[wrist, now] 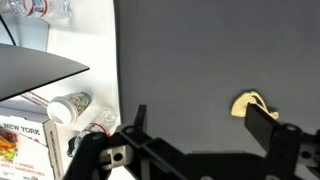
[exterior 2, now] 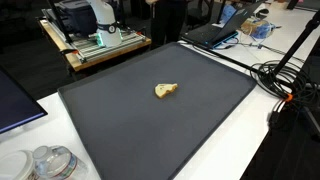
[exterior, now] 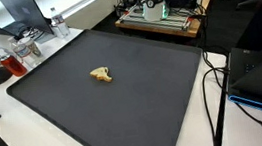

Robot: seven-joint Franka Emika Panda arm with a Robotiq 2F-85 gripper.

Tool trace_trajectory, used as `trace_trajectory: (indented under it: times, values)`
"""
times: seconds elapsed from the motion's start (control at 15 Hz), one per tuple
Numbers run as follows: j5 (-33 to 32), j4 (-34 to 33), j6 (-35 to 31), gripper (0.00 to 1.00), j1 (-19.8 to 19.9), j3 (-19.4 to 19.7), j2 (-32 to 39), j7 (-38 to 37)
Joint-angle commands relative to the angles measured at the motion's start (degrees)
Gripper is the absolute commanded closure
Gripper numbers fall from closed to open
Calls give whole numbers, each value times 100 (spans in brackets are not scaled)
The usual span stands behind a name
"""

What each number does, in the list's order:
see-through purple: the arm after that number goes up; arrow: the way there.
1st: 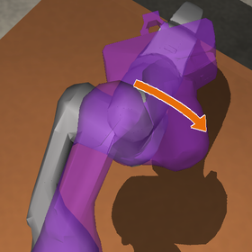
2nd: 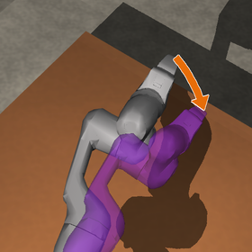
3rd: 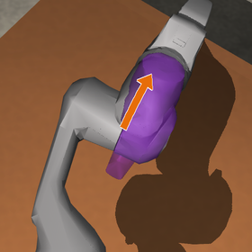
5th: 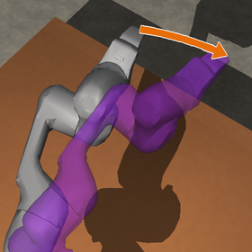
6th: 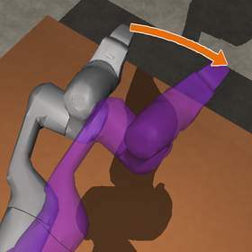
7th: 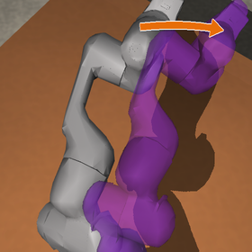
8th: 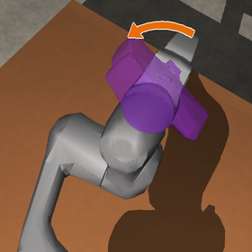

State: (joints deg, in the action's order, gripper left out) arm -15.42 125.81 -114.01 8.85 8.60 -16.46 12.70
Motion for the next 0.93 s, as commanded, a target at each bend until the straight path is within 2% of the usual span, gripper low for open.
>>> trace_trajectory:
  times: [0.0,0.53,0.87]
  values:
    - [-5,-14,18,0,-29,25,1,-4]
    - [-40,-3,-54,0,-40,-4,54,-61]
    - [-192,-8,-432,0,-415,-470,245,-206]
